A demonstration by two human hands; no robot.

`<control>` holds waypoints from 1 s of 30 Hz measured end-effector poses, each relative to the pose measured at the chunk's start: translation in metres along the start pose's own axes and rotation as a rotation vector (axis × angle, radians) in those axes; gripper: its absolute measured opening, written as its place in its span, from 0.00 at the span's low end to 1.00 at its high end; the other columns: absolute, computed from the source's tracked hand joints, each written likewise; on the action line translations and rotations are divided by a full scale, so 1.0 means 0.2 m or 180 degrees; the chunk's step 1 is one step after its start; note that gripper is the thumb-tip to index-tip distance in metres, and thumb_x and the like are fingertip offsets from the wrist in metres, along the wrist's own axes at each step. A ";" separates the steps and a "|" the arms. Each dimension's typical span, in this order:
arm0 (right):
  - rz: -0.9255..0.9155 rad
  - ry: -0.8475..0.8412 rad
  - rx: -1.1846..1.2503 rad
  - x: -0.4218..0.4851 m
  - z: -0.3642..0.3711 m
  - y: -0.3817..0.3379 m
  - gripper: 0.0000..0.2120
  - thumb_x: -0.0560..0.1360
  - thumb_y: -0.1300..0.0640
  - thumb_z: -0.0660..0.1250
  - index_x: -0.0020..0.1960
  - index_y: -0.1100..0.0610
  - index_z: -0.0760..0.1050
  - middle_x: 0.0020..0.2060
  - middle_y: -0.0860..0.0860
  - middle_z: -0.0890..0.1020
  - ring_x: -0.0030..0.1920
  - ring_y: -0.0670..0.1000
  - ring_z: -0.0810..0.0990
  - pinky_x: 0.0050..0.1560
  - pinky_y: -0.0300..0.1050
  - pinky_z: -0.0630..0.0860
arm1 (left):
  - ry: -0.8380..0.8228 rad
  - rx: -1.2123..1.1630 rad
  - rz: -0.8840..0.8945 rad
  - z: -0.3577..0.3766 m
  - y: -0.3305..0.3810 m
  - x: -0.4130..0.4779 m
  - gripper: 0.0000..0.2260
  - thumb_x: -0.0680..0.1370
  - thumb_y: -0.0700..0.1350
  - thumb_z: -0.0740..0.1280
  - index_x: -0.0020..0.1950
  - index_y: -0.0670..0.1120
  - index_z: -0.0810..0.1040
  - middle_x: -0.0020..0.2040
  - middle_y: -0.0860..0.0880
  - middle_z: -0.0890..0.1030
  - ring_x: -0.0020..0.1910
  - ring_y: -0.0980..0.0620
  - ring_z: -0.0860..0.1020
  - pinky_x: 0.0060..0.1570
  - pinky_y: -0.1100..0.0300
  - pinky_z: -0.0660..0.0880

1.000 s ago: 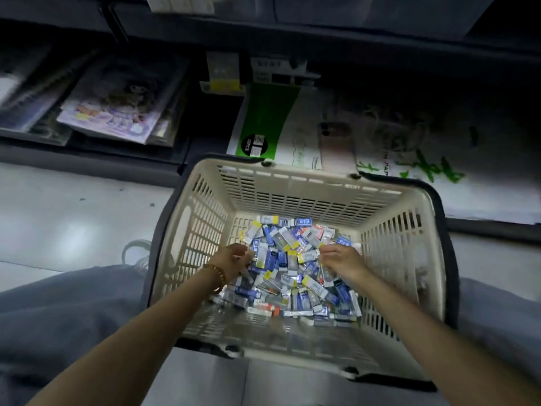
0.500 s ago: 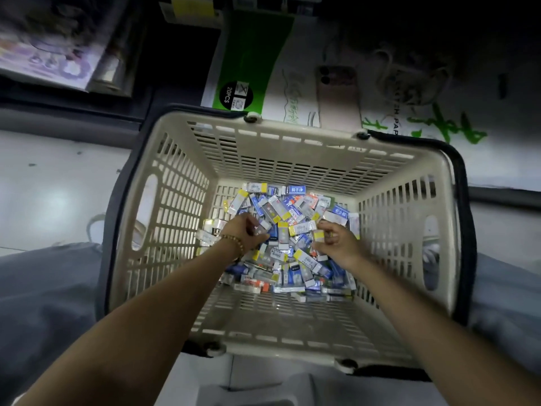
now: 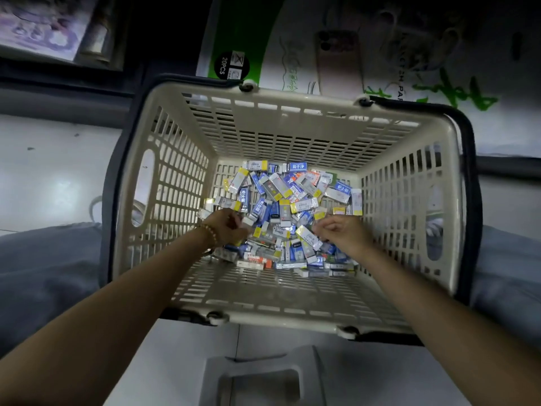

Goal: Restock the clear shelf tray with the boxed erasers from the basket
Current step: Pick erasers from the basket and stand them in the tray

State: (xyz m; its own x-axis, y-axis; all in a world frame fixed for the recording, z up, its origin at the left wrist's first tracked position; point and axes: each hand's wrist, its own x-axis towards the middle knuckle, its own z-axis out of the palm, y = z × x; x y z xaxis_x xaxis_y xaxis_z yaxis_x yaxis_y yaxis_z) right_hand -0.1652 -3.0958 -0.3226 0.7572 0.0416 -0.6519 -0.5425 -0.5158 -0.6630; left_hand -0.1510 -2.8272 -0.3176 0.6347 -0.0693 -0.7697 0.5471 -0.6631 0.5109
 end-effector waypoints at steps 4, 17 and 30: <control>-0.0009 -0.0656 -0.0517 -0.01 0.01 -0.03 0.15 0.68 0.52 0.75 0.51 0.57 0.80 0.47 0.53 0.84 0.47 0.49 0.81 0.52 0.46 0.77 | -0.0193 0.0073 0.0016 0.00 0.01 -0.01 0.13 0.74 0.34 0.69 0.35 0.46 0.69 0.36 0.49 0.73 0.42 0.51 0.73 0.45 0.64 0.72; -0.0191 -0.1377 -0.1030 -0.08 0.17 -0.03 0.09 0.68 0.59 0.76 0.45 0.61 0.79 0.44 0.58 0.84 0.46 0.51 0.81 0.53 0.47 0.76 | -0.1121 0.1474 0.0314 0.00 -0.02 -0.08 0.11 0.75 0.40 0.69 0.56 0.40 0.80 0.61 0.43 0.78 0.61 0.45 0.74 0.65 0.55 0.68; 0.0494 -0.0184 0.0812 -0.02 0.08 -0.05 0.10 0.76 0.61 0.67 0.55 0.64 0.77 0.36 0.53 0.81 0.27 0.40 0.78 0.30 0.31 0.75 | -0.1030 0.2390 0.0252 0.07 0.02 -0.11 0.14 0.77 0.40 0.67 0.61 0.50 0.71 0.57 0.46 0.72 0.57 0.54 0.71 0.54 0.71 0.69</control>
State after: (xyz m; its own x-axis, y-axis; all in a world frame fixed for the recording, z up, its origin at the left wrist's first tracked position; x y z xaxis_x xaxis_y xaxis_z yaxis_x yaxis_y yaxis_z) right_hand -0.1694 -3.0767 -0.3199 0.6399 0.0315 -0.7678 -0.7297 -0.2884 -0.6200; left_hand -0.1699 -2.8384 -0.3042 0.4044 -0.2722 -0.8731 -0.0765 -0.9614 0.2643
